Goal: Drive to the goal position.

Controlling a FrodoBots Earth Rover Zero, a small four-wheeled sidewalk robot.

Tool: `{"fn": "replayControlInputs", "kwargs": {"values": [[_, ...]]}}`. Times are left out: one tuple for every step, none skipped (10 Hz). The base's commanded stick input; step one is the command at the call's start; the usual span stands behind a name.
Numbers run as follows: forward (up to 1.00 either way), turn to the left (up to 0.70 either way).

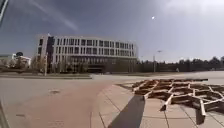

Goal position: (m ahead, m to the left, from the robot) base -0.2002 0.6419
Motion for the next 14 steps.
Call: {"fn": "replayControlInputs", "kwargs": {"values": [[0.05, 0.0], [0.05, 0.0], [0.05, 0.0], [0.05, 0.0], [0.05, 0.0], [0.04, 0.0], [0.04, 0.0], [0.04, 0.0], [0.05, 0.0], [0.05, 0.0], [0.05, 0.0], [0.05, 0.0], [0.05, 0.0], [0.05, 0.0]]}}
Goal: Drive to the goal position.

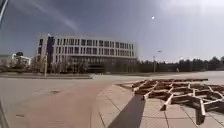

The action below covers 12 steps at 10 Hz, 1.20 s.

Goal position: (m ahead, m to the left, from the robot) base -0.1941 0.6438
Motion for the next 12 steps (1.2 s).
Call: {"fn": "replayControlInputs", "kwargs": {"values": [[0.05, 0.0], [0.04, 0.0], [0.04, 0.0], [0.05, 0.0], [0.05, 0.0], [0.05, 0.0], [0.04, 0.0], [0.05, 0.0], [0.05, 0.0], [0.05, 0.0], [0.05, 0.0], [0.05, 0.0]]}}
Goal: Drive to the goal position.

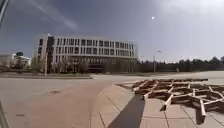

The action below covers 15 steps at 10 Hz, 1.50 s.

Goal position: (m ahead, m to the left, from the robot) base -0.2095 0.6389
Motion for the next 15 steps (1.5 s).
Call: {"fn": "replayControlInputs", "kwargs": {"values": [[0.05, 0.0], [0.05, 0.0], [0.05, 0.0], [0.05, 0.0], [0.05, 0.0], [0.05, 0.0], [0.05, 0.0], [0.05, 0.0], [0.05, 0.0], [0.05, 0.0], [0.05, 0.0], [0.05, 0.0], [0.05, 0.0], [0.05, 0.0], [0.05, 0.0]]}}
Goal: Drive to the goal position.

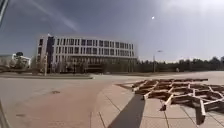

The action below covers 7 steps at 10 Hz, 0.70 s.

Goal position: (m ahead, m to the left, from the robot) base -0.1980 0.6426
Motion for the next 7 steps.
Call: {"fn": "replayControlInputs", "kwargs": {"values": [[0.05, 0.0], [0.05, 0.0], [0.05, 0.0], [0.05, 0.0], [0.05, 0.0], [0.05, 0.0], [0.05, 0.0]]}}
